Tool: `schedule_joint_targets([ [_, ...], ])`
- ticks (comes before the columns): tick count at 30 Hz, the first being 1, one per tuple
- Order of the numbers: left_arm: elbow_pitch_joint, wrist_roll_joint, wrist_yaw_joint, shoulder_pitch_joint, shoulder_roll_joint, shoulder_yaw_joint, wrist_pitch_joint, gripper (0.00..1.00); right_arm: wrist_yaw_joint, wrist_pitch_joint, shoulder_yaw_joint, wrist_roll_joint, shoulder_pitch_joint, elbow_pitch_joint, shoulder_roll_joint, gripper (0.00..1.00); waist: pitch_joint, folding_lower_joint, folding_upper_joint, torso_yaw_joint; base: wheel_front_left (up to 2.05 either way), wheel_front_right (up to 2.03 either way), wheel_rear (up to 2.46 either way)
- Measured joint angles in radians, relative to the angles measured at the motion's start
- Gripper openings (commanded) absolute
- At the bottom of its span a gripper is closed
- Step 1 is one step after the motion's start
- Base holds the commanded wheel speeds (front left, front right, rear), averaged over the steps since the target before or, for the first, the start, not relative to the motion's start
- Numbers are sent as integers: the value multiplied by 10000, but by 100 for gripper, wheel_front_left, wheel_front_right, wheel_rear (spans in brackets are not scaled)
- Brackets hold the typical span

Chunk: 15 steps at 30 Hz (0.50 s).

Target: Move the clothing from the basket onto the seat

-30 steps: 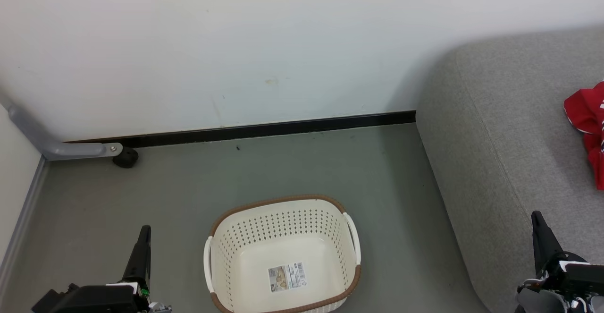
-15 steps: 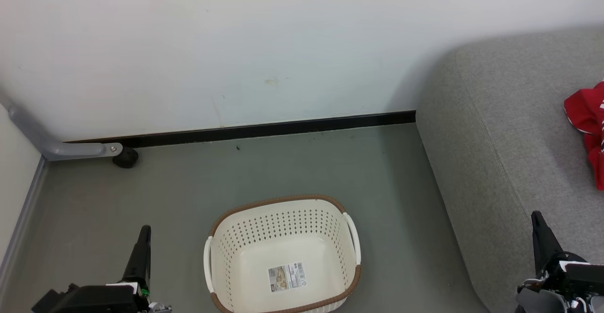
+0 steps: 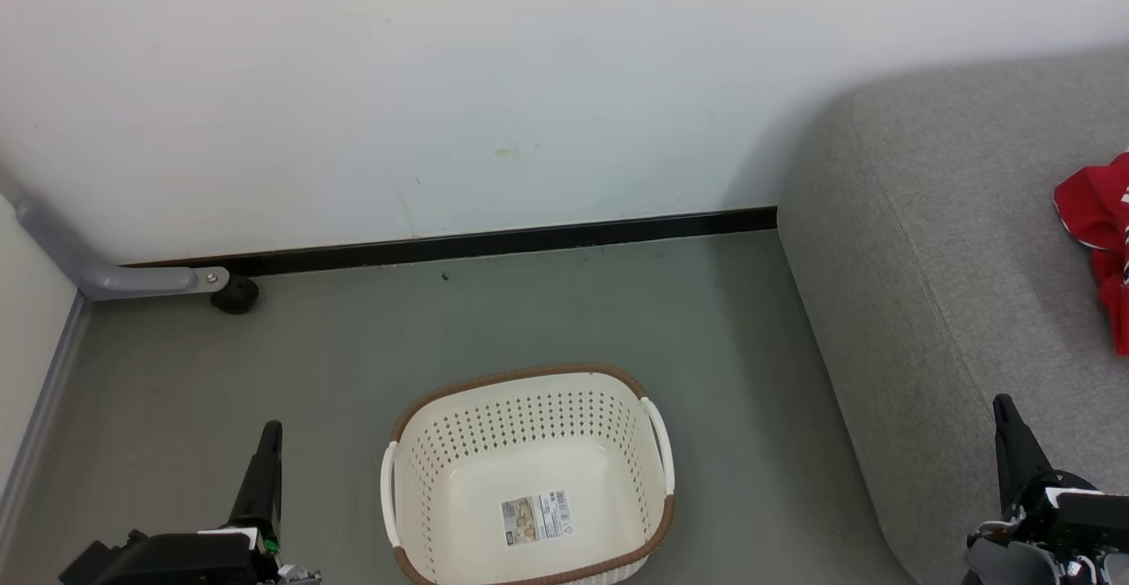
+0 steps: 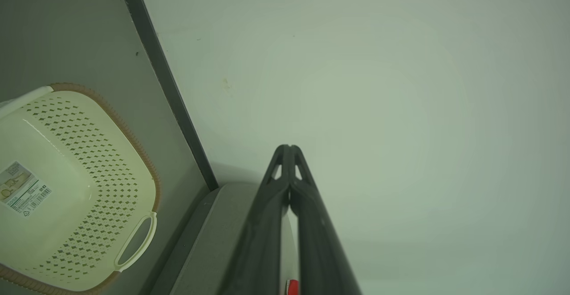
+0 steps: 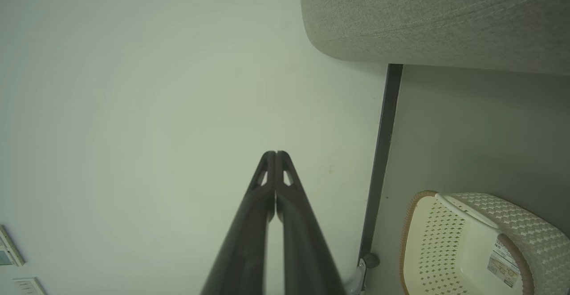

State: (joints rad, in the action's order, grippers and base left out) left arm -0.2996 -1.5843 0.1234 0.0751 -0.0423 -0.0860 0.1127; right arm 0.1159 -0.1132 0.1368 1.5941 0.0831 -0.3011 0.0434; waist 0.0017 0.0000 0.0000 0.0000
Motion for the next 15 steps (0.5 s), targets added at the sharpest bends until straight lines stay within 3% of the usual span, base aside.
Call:
schedule_joint_targets([
  [15,0,0,0,0,0,0,0,0,0,0,0,0,0,0,0,0,1,0,0,0,0,0,0],
])
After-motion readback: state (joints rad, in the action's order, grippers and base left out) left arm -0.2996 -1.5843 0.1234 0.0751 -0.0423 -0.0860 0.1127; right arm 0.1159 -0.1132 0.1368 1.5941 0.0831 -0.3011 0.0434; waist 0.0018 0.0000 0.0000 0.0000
